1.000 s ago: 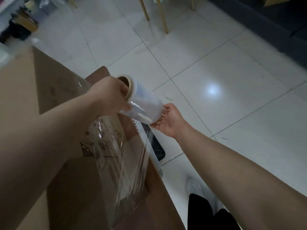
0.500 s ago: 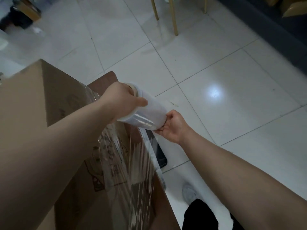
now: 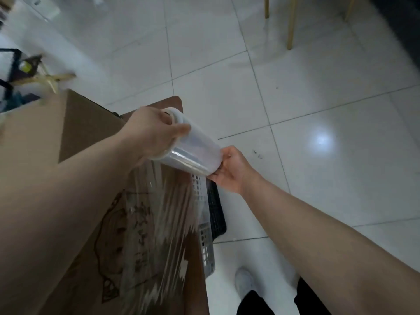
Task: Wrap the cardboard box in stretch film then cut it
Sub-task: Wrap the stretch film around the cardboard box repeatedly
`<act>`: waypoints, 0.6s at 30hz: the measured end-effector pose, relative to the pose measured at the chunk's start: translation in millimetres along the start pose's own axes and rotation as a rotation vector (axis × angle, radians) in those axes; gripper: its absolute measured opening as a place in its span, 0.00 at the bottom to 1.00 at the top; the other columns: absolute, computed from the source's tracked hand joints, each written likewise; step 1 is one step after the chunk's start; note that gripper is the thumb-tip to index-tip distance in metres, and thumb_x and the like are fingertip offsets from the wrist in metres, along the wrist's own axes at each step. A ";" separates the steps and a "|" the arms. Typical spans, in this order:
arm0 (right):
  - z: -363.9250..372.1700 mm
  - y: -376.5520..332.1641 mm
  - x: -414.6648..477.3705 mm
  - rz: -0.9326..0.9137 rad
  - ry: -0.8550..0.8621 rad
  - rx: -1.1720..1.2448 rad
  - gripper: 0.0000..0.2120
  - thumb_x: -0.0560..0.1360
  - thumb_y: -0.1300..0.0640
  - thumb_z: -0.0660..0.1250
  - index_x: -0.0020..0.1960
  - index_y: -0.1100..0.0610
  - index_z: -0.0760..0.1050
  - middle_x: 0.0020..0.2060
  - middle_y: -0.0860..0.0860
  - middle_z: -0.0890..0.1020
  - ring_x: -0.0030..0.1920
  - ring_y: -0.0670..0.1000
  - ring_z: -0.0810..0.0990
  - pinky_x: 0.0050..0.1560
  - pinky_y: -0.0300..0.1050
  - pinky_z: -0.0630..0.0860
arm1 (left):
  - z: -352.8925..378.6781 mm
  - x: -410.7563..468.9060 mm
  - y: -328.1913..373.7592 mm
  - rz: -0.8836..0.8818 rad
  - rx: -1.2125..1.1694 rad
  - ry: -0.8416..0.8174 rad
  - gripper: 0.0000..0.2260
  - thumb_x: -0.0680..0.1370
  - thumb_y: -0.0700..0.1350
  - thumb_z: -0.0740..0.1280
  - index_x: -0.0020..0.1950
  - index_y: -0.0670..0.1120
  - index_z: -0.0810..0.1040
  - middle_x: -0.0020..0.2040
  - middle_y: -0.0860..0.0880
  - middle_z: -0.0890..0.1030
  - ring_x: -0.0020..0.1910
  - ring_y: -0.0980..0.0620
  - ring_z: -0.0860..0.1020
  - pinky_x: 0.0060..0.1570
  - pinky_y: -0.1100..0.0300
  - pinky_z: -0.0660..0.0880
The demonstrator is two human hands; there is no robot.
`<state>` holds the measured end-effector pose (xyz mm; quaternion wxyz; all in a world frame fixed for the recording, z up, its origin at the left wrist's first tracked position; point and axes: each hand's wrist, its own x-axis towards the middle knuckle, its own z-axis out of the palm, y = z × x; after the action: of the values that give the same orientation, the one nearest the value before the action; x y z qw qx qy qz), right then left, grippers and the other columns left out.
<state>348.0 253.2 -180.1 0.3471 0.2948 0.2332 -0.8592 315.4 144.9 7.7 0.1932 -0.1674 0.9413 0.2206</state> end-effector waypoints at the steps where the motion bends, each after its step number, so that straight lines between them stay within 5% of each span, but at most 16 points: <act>1: 0.5 -4.6 1.9 0.013 0.014 -0.024 0.16 0.74 0.60 0.53 0.57 0.62 0.73 0.51 0.59 0.76 0.52 0.59 0.77 0.59 0.55 0.76 | -2.0 4.8 -1.3 -0.015 -0.010 0.019 0.12 0.71 0.52 0.75 0.42 0.44 0.81 0.37 0.50 0.79 0.35 0.53 0.76 0.36 0.60 0.72; 4: 4.9 -18.4 6.2 0.043 0.021 -0.065 0.17 0.74 0.65 0.51 0.58 0.63 0.73 0.54 0.60 0.77 0.55 0.59 0.77 0.56 0.52 0.78 | -10.1 13.2 -1.4 0.000 0.048 0.019 0.18 0.70 0.45 0.76 0.59 0.48 0.82 0.45 0.55 0.81 0.45 0.54 0.80 0.48 0.59 0.76; 8: 13.8 -34.7 18.4 0.058 0.018 -0.058 0.16 0.74 0.63 0.51 0.57 0.62 0.73 0.56 0.61 0.76 0.57 0.60 0.76 0.66 0.55 0.73 | -16.4 19.5 9.0 0.069 0.119 0.018 0.20 0.69 0.41 0.76 0.60 0.49 0.81 0.44 0.57 0.80 0.45 0.56 0.79 0.47 0.63 0.74; 13: 20.2 -42.1 43.9 0.082 -0.002 -0.145 0.24 0.82 0.42 0.52 0.64 0.58 0.74 0.60 0.59 0.80 0.59 0.59 0.79 0.65 0.56 0.74 | -22.1 34.1 8.1 0.022 0.217 0.001 0.20 0.67 0.39 0.76 0.58 0.51 0.82 0.46 0.55 0.79 0.49 0.50 0.79 0.53 0.55 0.77; 16: 26.8 -42.4 54.5 0.088 -0.032 -0.191 0.23 0.82 0.46 0.52 0.68 0.58 0.72 0.58 0.59 0.79 0.54 0.58 0.79 0.55 0.53 0.78 | -25.2 50.1 4.1 -0.088 0.059 0.013 0.09 0.68 0.45 0.77 0.45 0.51 0.82 0.41 0.52 0.78 0.45 0.50 0.79 0.51 0.54 0.78; 18: 31.6 -44.4 60.5 0.085 -0.053 -0.178 0.22 0.80 0.48 0.52 0.66 0.59 0.72 0.57 0.60 0.79 0.55 0.59 0.78 0.54 0.53 0.77 | -28.1 62.1 5.0 -0.157 -0.064 0.026 0.12 0.69 0.53 0.76 0.42 0.46 0.80 0.38 0.50 0.76 0.37 0.52 0.75 0.40 0.58 0.75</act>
<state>269.1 235.1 -189.2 0.4142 0.2497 0.2866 -0.8270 251.3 121.3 5.6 0.1921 -0.2498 0.9201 0.2326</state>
